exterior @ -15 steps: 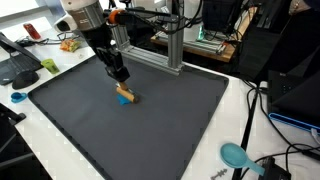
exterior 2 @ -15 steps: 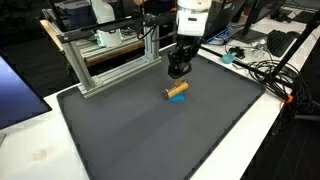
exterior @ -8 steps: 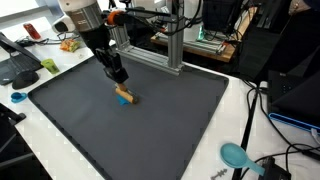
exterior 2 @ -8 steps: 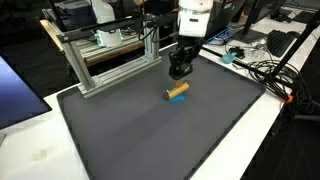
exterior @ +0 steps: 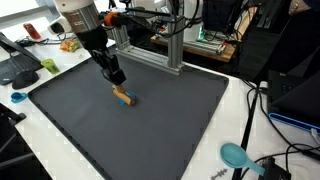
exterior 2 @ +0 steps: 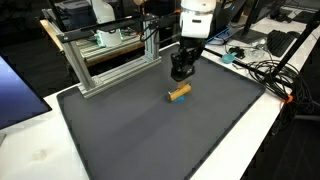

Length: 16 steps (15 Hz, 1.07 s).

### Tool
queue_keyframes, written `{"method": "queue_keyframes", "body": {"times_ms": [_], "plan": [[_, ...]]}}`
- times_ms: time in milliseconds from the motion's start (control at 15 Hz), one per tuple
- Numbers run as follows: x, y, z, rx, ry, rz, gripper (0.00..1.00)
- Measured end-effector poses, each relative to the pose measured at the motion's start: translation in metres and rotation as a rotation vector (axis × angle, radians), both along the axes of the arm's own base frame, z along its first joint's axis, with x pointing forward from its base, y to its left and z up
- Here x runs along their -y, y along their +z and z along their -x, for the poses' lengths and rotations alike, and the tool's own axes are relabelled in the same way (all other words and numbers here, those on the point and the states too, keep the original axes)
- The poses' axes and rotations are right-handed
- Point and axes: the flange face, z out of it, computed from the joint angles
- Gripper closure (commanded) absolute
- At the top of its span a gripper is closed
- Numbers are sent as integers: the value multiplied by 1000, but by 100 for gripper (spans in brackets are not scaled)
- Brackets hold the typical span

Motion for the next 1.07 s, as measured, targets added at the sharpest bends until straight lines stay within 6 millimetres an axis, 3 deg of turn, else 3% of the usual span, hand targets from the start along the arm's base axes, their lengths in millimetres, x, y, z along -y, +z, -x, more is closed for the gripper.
{"method": "queue_keyframes", "body": {"times_ms": [1067], "plan": [[1, 0, -6, 11, 0, 2, 78]]}}
